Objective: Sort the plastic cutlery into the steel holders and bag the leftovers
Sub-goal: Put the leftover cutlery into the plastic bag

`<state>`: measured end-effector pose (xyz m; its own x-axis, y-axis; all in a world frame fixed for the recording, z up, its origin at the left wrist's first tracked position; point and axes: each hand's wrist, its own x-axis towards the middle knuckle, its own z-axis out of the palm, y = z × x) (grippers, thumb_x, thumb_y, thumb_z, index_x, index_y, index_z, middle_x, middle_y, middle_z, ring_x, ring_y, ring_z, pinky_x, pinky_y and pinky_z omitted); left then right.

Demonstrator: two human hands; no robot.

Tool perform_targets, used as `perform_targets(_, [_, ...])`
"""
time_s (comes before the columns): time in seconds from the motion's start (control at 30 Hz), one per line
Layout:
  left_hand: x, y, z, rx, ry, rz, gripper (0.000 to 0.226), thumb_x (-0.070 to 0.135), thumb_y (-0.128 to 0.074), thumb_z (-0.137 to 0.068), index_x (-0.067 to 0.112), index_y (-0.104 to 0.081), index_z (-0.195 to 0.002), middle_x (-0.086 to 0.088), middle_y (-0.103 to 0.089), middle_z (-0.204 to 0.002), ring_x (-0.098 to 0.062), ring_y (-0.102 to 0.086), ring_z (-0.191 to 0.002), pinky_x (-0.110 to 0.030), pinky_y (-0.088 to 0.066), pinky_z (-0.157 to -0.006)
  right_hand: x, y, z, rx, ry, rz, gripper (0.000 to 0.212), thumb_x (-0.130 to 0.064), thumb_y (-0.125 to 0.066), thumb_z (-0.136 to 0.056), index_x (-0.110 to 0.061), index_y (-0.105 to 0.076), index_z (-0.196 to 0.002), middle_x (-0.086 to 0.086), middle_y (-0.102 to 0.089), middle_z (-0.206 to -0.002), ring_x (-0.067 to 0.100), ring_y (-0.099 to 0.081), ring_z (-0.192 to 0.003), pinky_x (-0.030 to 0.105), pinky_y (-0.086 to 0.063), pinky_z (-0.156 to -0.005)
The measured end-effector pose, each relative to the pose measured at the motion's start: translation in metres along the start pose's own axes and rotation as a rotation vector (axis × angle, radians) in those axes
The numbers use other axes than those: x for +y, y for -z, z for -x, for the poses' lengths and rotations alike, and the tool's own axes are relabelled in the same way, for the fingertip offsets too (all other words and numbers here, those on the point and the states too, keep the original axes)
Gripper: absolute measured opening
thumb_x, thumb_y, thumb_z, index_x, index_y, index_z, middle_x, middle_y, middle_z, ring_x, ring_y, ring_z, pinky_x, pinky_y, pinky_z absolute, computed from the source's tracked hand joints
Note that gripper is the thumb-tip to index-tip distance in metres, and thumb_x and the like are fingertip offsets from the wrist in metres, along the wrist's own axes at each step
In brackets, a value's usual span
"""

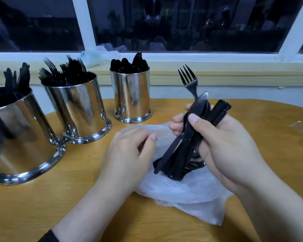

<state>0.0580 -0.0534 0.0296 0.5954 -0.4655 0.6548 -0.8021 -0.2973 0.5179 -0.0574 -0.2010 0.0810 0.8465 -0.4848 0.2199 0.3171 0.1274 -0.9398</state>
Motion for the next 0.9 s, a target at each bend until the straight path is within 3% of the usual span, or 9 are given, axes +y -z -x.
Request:
perform_targets(0.1, [0.023,0.01,0.0,-0.09,0.051,0.317,0.042,0.046,-0.048,-0.093,0.018,-0.074,-0.075,0.011,-0.068,-0.072,-0.007,-0.064,-0.077,-0.02,-0.044,-0.073,0.005,-0.007,-0.001,-0.02,-0.073,-0.142,0.017,-0.007,-0.05,-0.103,-0.007,-0.06,-0.116,0.017,-0.075,-0.103,0.03,-0.073,-0.104,0.037,-0.061,-0.086])
perform_targets(0.2, [0.025,0.001,0.001,-0.359,0.208,0.484,0.04,0.058,-0.061,-0.082,0.02,-0.069,-0.074,0.013,-0.057,-0.065,-0.005,-0.052,-0.067,-0.026,-0.041,-0.067,0.01,-0.011,0.001,-0.018,-0.106,-0.138,0.017,-0.007,-0.049,-0.103,-0.009,-0.06,-0.115,0.014,-0.076,-0.106,0.025,-0.072,-0.108,0.042,-0.06,-0.089])
perform_targets(0.27, [0.021,-0.004,0.0,-0.446,0.306,0.574,0.038,0.052,-0.073,-0.08,0.014,-0.066,-0.081,0.007,-0.052,-0.067,-0.008,-0.049,-0.068,-0.031,-0.041,-0.066,0.013,-0.013,0.001,-0.004,-0.133,-0.139,0.017,-0.007,-0.049,-0.103,-0.01,-0.06,-0.115,0.013,-0.076,-0.108,0.023,-0.072,-0.109,0.049,-0.058,-0.092])
perform_targets(0.37, [0.022,-0.005,-0.002,-0.516,0.376,0.69,0.017,0.034,-0.076,-0.08,0.02,-0.068,-0.086,0.014,-0.054,-0.065,-0.005,-0.051,-0.064,-0.019,-0.042,-0.062,0.015,-0.013,0.002,0.004,-0.146,-0.157,0.018,-0.008,-0.049,-0.104,-0.011,-0.059,-0.118,0.013,-0.075,-0.11,0.022,-0.07,-0.112,0.05,-0.058,-0.087])
perform_targets(0.5, [0.028,-0.009,0.002,-0.594,0.423,0.765,0.022,0.024,-0.081,-0.08,0.025,-0.07,-0.099,-0.002,-0.076,-0.091,-0.02,-0.072,-0.088,-0.042,-0.058,-0.086,0.019,-0.017,0.002,0.013,-0.156,-0.108,0.016,-0.012,-0.051,-0.104,-0.015,-0.062,-0.116,0.008,-0.076,-0.106,0.02,-0.072,-0.107,0.042,-0.06,-0.077])
perform_targets(0.6, [0.035,-0.009,0.002,-0.559,0.438,0.807,0.018,0.008,-0.073,-0.09,0.014,-0.066,-0.105,-0.004,-0.068,-0.081,-0.019,-0.066,-0.072,-0.036,-0.055,-0.071,0.02,-0.018,0.003,0.018,-0.134,-0.049,0.016,-0.021,-0.055,-0.102,-0.027,-0.07,-0.101,0.005,-0.075,-0.099,0.026,-0.073,-0.094,0.046,-0.056,-0.062])
perform_targets(0.7, [0.034,-0.005,0.003,-0.543,0.449,0.813,0.009,0.008,-0.06,-0.098,0.014,-0.06,-0.091,-0.005,-0.055,-0.067,-0.022,-0.052,-0.051,-0.03,-0.046,-0.058,0.015,-0.017,0.005,-0.045,-0.158,-0.026,0.016,-0.037,-0.059,-0.092,-0.032,-0.074,-0.087,0.01,-0.072,-0.101,0.033,-0.07,-0.079,0.049,-0.049,-0.056])
perform_targets(0.8, [0.034,-0.002,0.003,-0.537,0.47,0.871,0.016,0.015,-0.059,-0.097,0.012,-0.05,-0.084,-0.001,-0.05,-0.061,-0.018,-0.043,-0.042,-0.028,-0.039,-0.05,0.015,-0.014,0.003,-0.055,-0.179,-0.073,0.039,-0.043,-0.051,-0.096,-0.011,-0.064,-0.114,0.023,-0.072,-0.108,0.051,-0.067,-0.095,0.054,-0.054,-0.066])
perform_targets(0.9, [0.034,-0.001,0.003,-0.538,0.508,0.967,0.013,0.019,-0.062,-0.097,0.013,-0.052,-0.09,-0.002,-0.047,-0.062,-0.016,-0.038,-0.04,-0.023,-0.035,-0.044,0.014,-0.012,0.0,-0.021,-0.181,-0.152,0.057,-0.049,-0.035,-0.103,-0.005,-0.063,-0.125,0.016,-0.072,-0.119,0.035,-0.065,-0.119,0.057,-0.05,-0.1])
